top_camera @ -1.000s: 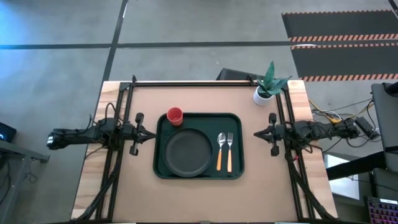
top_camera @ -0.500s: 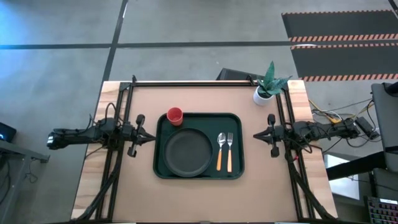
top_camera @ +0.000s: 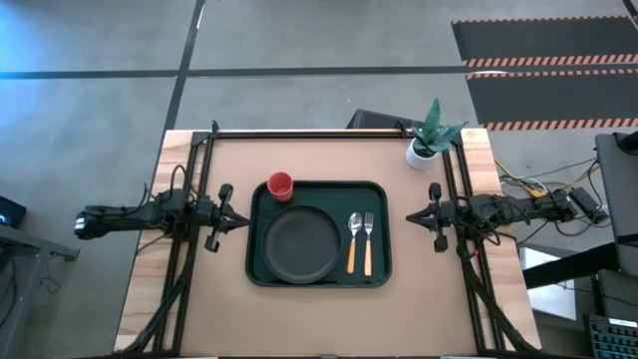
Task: Pick and place plate/cup/fork/spoon on tray
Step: Adjust the black tray
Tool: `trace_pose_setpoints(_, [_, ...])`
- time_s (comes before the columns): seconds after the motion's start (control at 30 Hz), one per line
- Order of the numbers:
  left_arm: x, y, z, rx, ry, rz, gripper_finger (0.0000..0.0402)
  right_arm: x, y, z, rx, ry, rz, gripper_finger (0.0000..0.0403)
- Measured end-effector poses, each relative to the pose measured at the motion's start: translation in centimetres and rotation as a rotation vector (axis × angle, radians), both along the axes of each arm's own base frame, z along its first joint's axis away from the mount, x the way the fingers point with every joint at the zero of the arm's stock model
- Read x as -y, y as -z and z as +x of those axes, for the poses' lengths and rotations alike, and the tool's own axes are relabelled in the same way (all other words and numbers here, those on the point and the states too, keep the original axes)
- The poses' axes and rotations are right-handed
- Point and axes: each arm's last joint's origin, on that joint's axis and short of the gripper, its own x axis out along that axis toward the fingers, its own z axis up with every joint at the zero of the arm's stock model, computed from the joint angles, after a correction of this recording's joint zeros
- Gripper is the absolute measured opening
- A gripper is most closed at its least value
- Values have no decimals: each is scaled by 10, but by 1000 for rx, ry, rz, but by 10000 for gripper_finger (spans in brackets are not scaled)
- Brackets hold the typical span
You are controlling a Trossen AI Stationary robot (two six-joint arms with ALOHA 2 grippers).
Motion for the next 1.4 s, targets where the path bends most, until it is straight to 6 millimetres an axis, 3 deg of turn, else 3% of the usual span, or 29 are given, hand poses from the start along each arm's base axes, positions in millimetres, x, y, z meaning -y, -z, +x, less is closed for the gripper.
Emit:
trace_pose_setpoints(0.47, [0,-7,-1,61,-8,5,0,0,-6,1,82,4,14,9])
trace_pose_setpoints(0.63, [0,-19,-2,104,-13,-73,0,0,-15,2,167,14,162,9])
trace_pose_setpoints(0.8, [-1,-26,-1,-34,-28,-151,0,0,-27,1,284,12,211,9])
trace_pose_setpoints(0.9, [-1,-40,1,-71,-32,-146,0,0,-28,3,287,11,237,9])
trace_pose_setpoints(1.03, [-1,-68,7,-119,-35,-94,0,-2,-31,10,216,18,293,9])
trace_pose_setpoints(1.17, [-2,-92,15,-238,-39,-75,0,-4,-52,24,160,23,264,9])
trace_pose_setpoints(1.4, [-4,-84,24,-482,-113,-193,0,-9,-76,71,-235,99,234,9])
